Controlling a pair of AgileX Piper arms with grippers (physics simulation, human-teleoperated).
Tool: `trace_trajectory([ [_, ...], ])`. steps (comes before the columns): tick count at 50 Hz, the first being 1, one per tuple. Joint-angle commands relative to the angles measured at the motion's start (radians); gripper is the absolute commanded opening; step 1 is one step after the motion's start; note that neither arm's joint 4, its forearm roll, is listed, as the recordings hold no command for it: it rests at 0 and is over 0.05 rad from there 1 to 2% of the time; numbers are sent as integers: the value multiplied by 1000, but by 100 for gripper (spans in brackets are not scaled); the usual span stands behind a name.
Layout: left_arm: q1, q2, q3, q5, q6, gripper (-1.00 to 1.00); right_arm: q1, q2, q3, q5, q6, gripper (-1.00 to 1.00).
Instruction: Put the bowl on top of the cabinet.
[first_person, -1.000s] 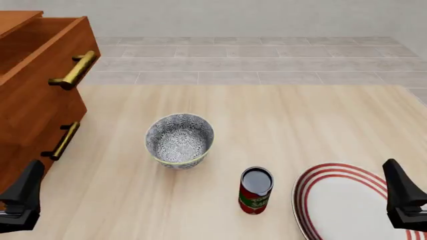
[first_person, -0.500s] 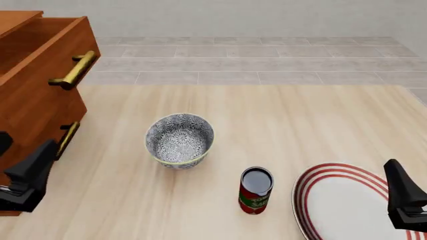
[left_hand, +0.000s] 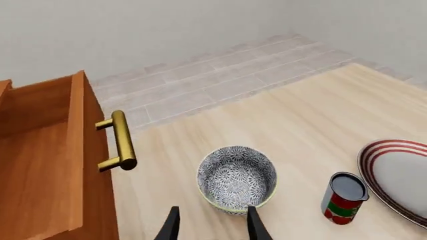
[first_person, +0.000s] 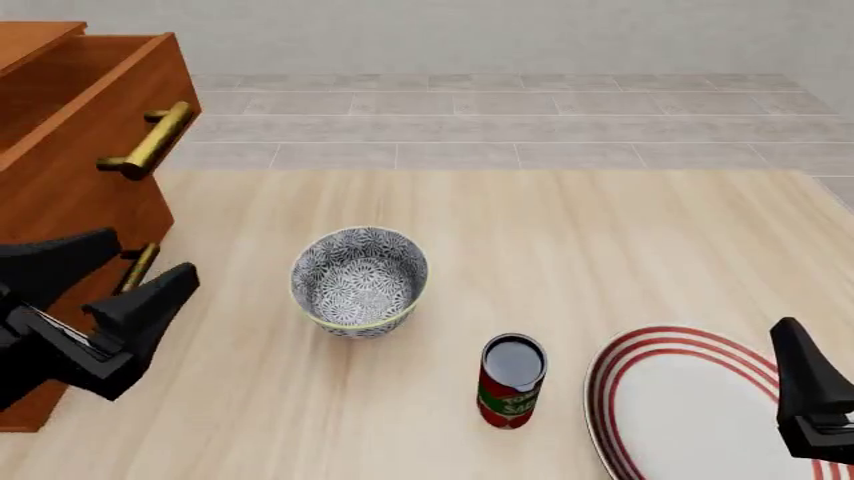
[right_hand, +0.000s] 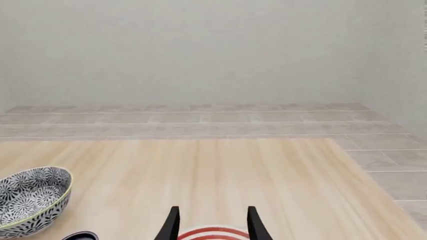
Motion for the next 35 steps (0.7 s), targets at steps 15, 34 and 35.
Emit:
trace_trajectory([
  [15,-90,403,-113,-82,-12,100,-5,-1,-1,-1,-3,100],
  [34,-22,625,-151,-148,53,100,-1,0,0,0,-7,100],
  [35,-20,642,-158,-149,46,100,-1,0,0,0,-7,100],
])
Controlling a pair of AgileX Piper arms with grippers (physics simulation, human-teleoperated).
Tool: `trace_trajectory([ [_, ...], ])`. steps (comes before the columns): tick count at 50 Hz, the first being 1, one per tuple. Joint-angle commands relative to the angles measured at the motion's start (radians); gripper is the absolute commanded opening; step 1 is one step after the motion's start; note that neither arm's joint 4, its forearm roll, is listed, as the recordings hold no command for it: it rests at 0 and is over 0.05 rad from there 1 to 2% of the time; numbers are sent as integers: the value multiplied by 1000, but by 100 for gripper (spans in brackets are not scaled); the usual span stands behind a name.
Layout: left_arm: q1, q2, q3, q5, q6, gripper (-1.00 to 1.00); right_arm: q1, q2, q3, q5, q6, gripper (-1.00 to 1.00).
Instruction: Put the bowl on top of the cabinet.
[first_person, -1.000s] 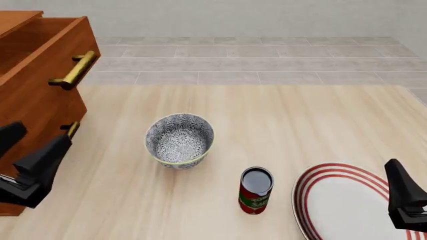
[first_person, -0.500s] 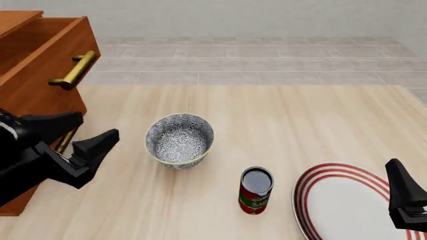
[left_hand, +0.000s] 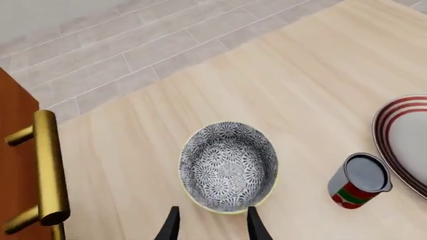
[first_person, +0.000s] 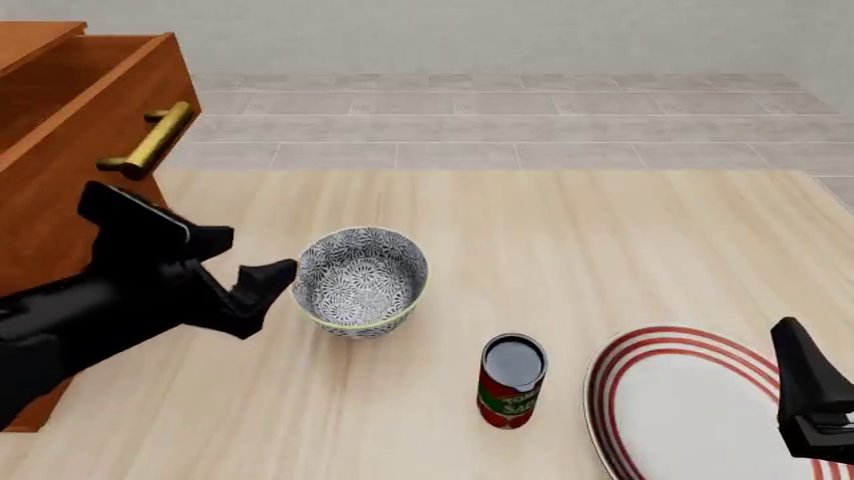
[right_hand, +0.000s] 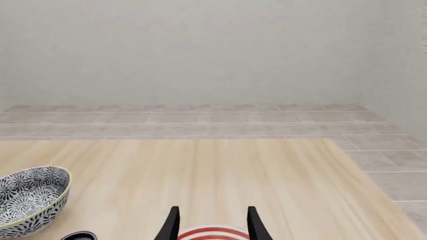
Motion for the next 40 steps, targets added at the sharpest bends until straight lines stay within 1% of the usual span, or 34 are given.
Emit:
trace_trajectory([
  [1,59,163,-25,-53,69,100,2,0,0,-1,-1,100],
  [2,44,171,-30,-64,37,100,2,0,0,-1,-1,100],
  [4,42,184,-36,-61,34,100,2,0,0,-2,0,100],
  [5,47,188,-31,-77,53,100,2,0,0,-2,0,100],
  [7,44,219,-45,-75,30,100,2,0,1,-2,0,100],
  [8,71,250,-45,-94,53,100,2,0,0,-2,0,100],
  [11,71,267,-53,-105,57,100,4,0,0,-1,0,100],
  [12,99,313,-66,-92,70,100,4,0,0,0,0,100],
  [13,73,320,-72,-101,47,100,4,0,0,-1,0,100],
  [15,62,353,-91,-92,29,100,5,0,0,-1,0,100],
  [16,111,350,-76,-108,96,100,5,0,0,0,0,100],
  [17,79,363,-92,-101,53,100,6,0,0,0,0,100],
  [20,71,375,-98,-108,56,100,6,1,0,0,0,100],
  [21,65,393,-111,-99,40,100,6,1,0,0,1,100],
  [22,67,392,-112,-102,47,100,6,1,0,0,1,100],
  [24,68,414,-133,-90,31,100,7,0,1,-1,1,100],
  [26,80,426,-149,-89,36,100,6,0,0,-1,3,100],
  [27,78,446,-164,-84,22,100,6,0,1,-1,3,100],
  [29,90,466,-176,-87,24,100,6,0,0,-1,5,100],
  [30,86,476,-188,-81,13,100,6,0,0,-1,5,100],
  [33,98,485,-200,-78,14,100,6,-1,0,-2,5,100],
  [38,101,527,-231,-70,-15,100,6,-1,0,-2,7,100],
  [40,115,541,-232,-84,-8,100,6,-1,0,-3,7,100],
])
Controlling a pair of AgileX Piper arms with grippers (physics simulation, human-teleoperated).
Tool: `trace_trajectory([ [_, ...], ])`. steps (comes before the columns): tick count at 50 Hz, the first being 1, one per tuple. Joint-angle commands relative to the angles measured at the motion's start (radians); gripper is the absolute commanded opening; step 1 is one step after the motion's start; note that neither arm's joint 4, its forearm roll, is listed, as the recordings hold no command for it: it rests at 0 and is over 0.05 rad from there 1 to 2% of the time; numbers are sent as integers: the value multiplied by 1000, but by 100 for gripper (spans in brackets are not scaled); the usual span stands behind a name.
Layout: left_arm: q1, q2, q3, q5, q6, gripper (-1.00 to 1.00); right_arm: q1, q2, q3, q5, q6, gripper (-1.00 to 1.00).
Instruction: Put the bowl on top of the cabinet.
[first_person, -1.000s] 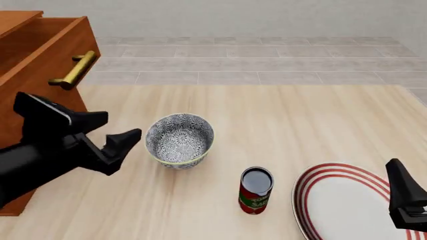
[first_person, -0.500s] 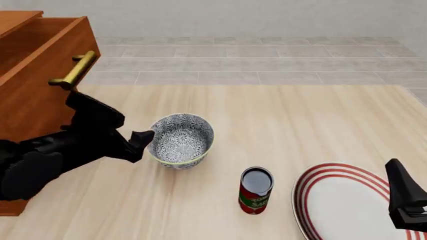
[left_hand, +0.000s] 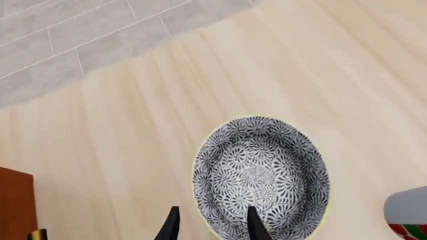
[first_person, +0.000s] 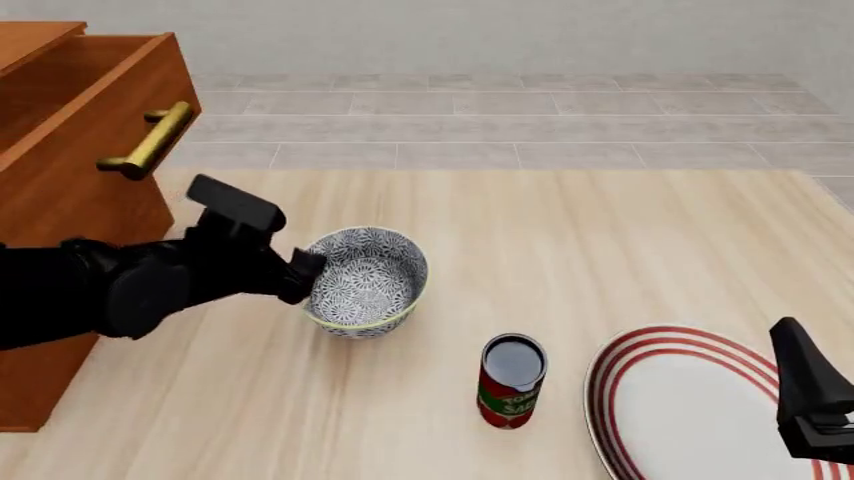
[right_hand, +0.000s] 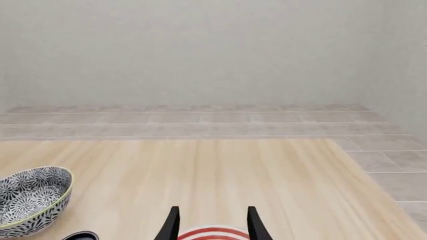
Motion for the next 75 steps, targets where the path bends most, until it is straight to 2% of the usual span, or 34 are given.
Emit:
trace_trajectory([
  [1,41,85,-47,-20,-1,100,0,0,-1,-1,3,100],
  [4,48,102,-42,-45,11,100,4,-1,0,-3,-7,100],
  [10,56,144,-50,-67,-11,100,2,-1,0,-4,-6,100],
  [36,40,266,-97,-93,-50,100,-1,-1,-1,-10,0,100],
  [70,74,440,-133,-160,-83,100,-6,-1,-1,-14,3,100],
  [71,71,447,-133,-165,-85,-100,-6,-1,-1,-14,2,100],
  [75,72,441,-119,-169,-87,-100,-6,-1,-1,-13,1,100],
])
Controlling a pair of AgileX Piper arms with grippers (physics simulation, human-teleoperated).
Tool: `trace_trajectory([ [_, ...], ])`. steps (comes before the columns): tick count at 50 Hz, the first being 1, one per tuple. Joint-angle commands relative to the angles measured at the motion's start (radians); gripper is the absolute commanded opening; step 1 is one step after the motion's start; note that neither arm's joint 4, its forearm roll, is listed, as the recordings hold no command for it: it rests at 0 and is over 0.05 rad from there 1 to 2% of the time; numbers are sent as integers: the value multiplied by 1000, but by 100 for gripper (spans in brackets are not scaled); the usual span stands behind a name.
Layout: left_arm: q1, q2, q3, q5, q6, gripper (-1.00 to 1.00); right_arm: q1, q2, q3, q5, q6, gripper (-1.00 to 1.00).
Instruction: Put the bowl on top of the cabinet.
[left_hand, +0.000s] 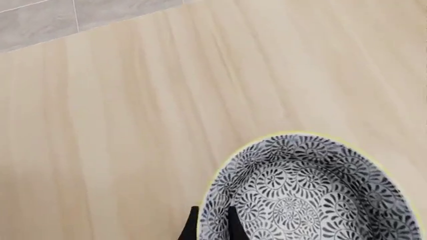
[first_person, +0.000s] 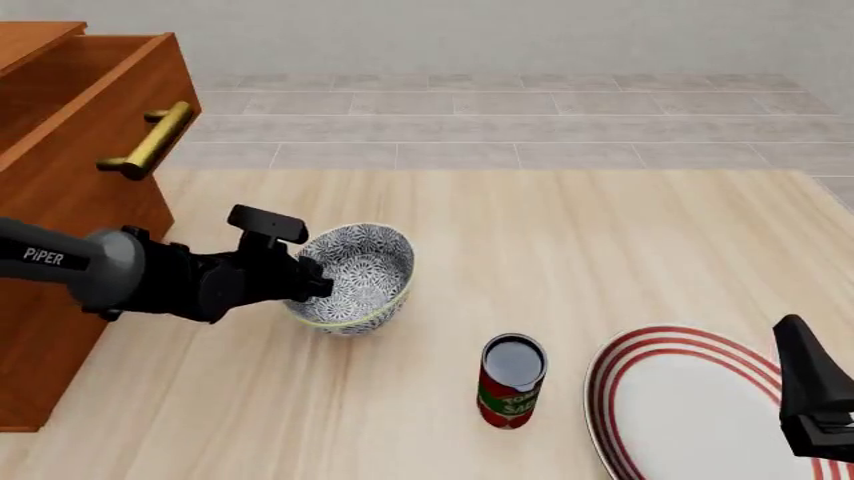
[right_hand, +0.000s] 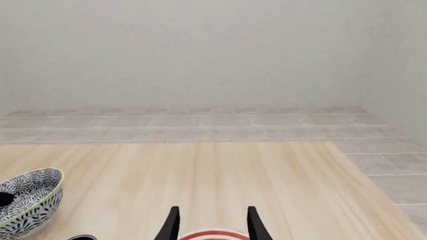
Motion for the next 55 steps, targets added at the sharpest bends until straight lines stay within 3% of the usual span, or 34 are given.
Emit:
trace_trajectory([
  [1,0,45,19,-18,-13,-100,-2,0,0,0,-1,100],
  [15,-54,-131,87,44,-41,-100,0,0,1,4,-9,100],
  [34,-137,-328,113,169,-81,-100,3,1,0,12,-19,100],
  [55,-171,-620,178,328,-110,-100,1,0,0,9,-30,100],
])
